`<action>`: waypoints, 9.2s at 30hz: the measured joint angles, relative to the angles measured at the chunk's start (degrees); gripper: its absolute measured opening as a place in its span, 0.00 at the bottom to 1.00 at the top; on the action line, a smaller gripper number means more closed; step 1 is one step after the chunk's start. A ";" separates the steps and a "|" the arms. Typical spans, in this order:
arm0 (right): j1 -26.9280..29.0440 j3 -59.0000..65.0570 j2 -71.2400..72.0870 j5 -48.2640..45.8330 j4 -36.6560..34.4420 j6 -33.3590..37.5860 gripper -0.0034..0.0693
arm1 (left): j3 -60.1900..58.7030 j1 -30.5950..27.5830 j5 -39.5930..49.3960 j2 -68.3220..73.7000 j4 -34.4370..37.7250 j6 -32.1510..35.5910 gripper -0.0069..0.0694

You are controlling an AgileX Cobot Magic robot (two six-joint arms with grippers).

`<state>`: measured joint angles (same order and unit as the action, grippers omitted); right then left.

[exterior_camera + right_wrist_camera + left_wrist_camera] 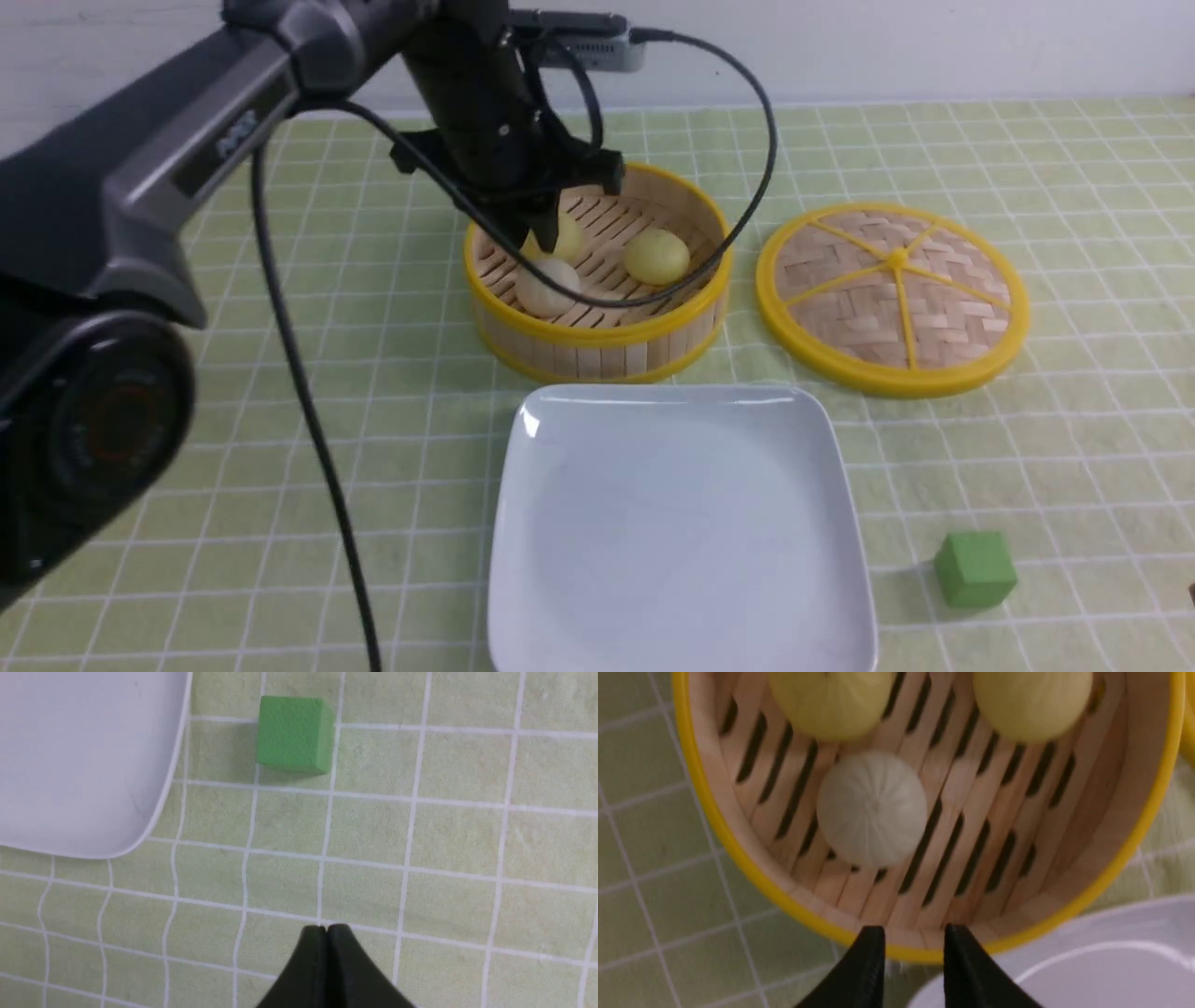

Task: Put the steamed buns into the plate on the green tablecloth.

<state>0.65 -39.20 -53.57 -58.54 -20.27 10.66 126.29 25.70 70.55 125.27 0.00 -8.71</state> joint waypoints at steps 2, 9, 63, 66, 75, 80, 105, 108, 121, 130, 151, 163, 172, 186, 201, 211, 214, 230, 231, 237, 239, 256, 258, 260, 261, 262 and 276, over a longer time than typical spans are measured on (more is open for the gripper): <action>0.00 0.00 0.00 0.00 0.00 0.00 0.05 | 4.74 0.48 0.05 3.50 -0.48 -1.40 0.45; 0.00 0.00 0.00 0.67 0.00 0.00 0.05 | 8.07 1.06 0.35 8.85 -4.01 -3.88 0.64; 0.00 0.00 0.00 4.59 0.00 0.00 0.11 | -12.05 5.78 -10.73 -8.26 -13.24 -20.34 0.21; 0.00 0.00 0.00 4.67 0.00 0.00 0.11 | -7.02 1.58 -10.01 -4.53 -8.25 -19.73 0.12; 0.00 0.00 0.00 4.84 0.00 0.00 0.13 | 8.11 -5.60 -10.80 9.20 2.05 -14.53 0.39; 0.00 0.00 0.00 5.64 0.02 0.00 0.14 | 8.23 -4.80 -13.67 12.45 1.77 -13.50 0.63; 0.00 0.00 -0.02 4.82 0.00 0.00 0.17 | -5.32 -3.77 -0.16 -11.25 7.78 -1.46 0.12; 0.00 0.57 -0.02 4.70 -0.06 0.00 0.17 | -19.98 -0.68 -0.04 -18.65 10.54 -0.53 0.12; 0.00 1.30 -0.07 4.93 -1.33 0.00 0.19 | -53.57 12.43 -12.57 -21.67 13.92 -5.22 0.18; 0.00 1.30 -0.07 4.81 -1.75 0.00 0.20 | -53.77 12.43 -14.94 -17.25 13.79 -7.18 0.55; -11.44 -7.99 -12.68 -2.99 -10.77 9.46 0.04 | -46.01 2.25 -1.26 -28.64 -0.95 -3.00 0.15; -21.45 -41.97 -46.26 8.97 -9.07 7.75 0.35 | -46.00 -13.49 -5.38 -28.64 10.34 10.82 0.10; -21.67 -71.47 -74.62 15.05 -7.49 7.87 0.62 | -46.00 -13.94 -8.02 -28.64 11.37 11.33 0.11; -21.67 -88.02 -84.01 4.53 -1.01 7.91 0.07 | -46.00 -13.94 -7.50 -28.64 11.36 11.38 0.12; -21.67 -71.73 -57.55 -12.07 0.39 2.81 0.07 | -45.95 -13.94 -8.09 -28.64 11.17 11.38 0.13; -24.69 -28.54 -51.51 10.93 -11.59 3.75 0.18 | -45.95 -13.94 -9.52 -28.64 11.17 10.81 0.14; -26.98 -25.69 -52.04 14.16 -13.28 4.99 0.31 | -45.95 -13.94 -9.70 -28.64 11.07 10.88 0.14; -23.62 -36.73 -36.30 -10.50 9.83 -5.34 0.75 | -45.95 -13.94 -9.46 -28.64 10.75 11.00 0.16; -23.55 -35.75 -33.74 -10.66 12.44 -6.89 0.70 | -45.95 -13.94 -9.46 -28.64 10.63 11.00 0.16; -23.33 -22.11 -12.41 -11.50 18.63 -12.46 0.24 | -45.95 -13.94 -8.59 -28.64 9.35 11.00 0.17; -23.33 -16.52 -4.58 -9.67 18.68 -12.54 0.11 | -45.95 -13.94 -8.45 -28.64 9.13 11.00 0.17; -23.38 19.95 30.25 37.80 14.14 -12.88 0.03 | -45.95 -13.94 -9.17 -28.64 8.55 11.00 0.19; -23.38 19.95 30.25 37.80 14.14 -12.88 0.03 | -45.95 -13.94 -9.17 -28.64 8.55 11.00 0.19; -23.38 19.95 30.25 37.80 14.14 -12.88 0.03 | -45.95 -13.94 -9.17 -28.64 8.47 11.00 0.19; -23.38 19.95 30.25 37.80 14.14 -12.88 0.03 | -45.95 -13.94 -9.17 -28.64 8.48 11.00 0.19; -23.38 19.95 30.25 37.80 14.14 -12.88 0.03 | -45.95 -13.94 -9.17 -28.64 8.48 11.00 0.19; -22.02 24.14 37.13 38.99 16.01 -12.88 0.04 | -45.95 -13.94 -6.56 -28.64 5.56 10.94 0.21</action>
<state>-21.37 -15.06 -16.44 -19.55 -4.27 -2.23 80.33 11.76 63.99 96.62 5.56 2.23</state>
